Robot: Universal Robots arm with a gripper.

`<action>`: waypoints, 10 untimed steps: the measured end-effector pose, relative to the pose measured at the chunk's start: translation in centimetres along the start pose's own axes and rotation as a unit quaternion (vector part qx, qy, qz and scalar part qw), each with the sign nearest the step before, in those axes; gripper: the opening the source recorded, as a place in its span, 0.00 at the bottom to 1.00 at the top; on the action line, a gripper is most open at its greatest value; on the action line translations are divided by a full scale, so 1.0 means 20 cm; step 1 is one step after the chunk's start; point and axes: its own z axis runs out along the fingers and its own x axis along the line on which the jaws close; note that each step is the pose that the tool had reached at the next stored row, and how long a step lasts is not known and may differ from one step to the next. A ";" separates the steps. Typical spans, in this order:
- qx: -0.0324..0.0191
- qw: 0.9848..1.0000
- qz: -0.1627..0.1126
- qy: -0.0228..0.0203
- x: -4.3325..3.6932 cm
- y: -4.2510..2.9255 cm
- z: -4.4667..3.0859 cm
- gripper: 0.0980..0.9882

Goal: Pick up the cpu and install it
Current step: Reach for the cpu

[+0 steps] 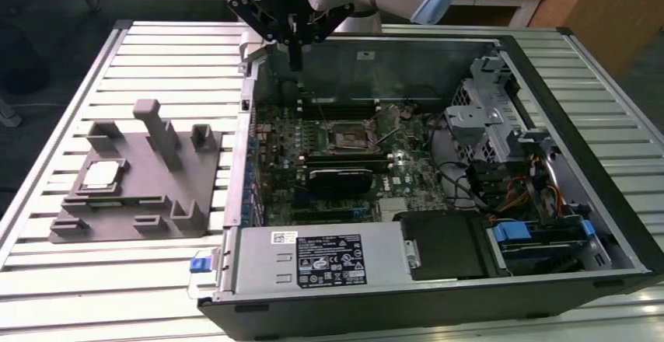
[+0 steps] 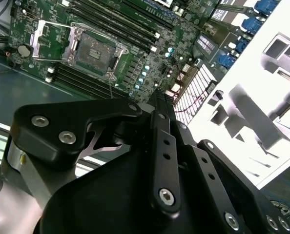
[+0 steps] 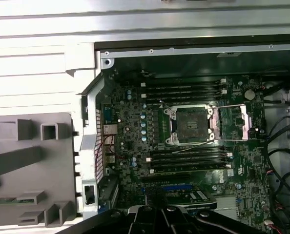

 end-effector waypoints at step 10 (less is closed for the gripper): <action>0.000 1.000 0.000 0.000 0.034 -0.003 -0.001 0.01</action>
